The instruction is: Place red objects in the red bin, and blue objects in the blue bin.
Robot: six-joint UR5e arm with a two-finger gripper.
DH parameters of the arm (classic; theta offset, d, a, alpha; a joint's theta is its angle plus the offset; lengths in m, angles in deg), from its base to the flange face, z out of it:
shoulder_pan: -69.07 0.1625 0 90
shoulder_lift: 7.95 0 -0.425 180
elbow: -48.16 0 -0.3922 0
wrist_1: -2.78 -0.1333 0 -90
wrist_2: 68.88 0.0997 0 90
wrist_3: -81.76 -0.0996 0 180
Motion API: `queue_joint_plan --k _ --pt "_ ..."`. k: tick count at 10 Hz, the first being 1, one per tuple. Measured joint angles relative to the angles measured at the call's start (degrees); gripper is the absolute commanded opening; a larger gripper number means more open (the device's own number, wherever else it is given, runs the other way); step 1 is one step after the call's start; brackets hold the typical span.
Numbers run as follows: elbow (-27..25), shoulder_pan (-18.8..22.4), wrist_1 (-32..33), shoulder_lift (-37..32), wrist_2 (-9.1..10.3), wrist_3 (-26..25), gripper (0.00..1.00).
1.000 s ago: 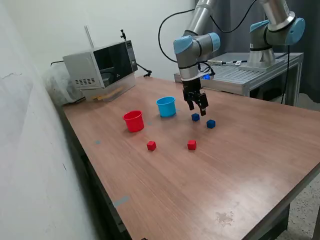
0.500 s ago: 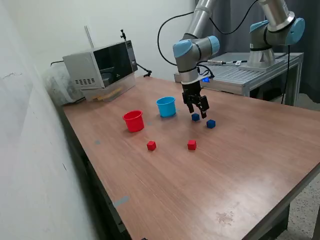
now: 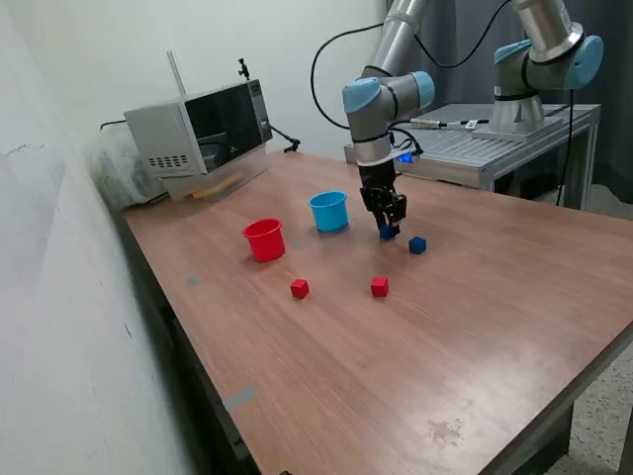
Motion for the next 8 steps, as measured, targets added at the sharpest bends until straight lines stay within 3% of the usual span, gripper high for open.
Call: queue_joint_plan --k 3,8 --pt "0.1 0.0 0.1 -3.0 -1.79 0.5 0.0" --pt "2.0 -2.8 -6.8 -13.7 -2.05 3.2 0.0"
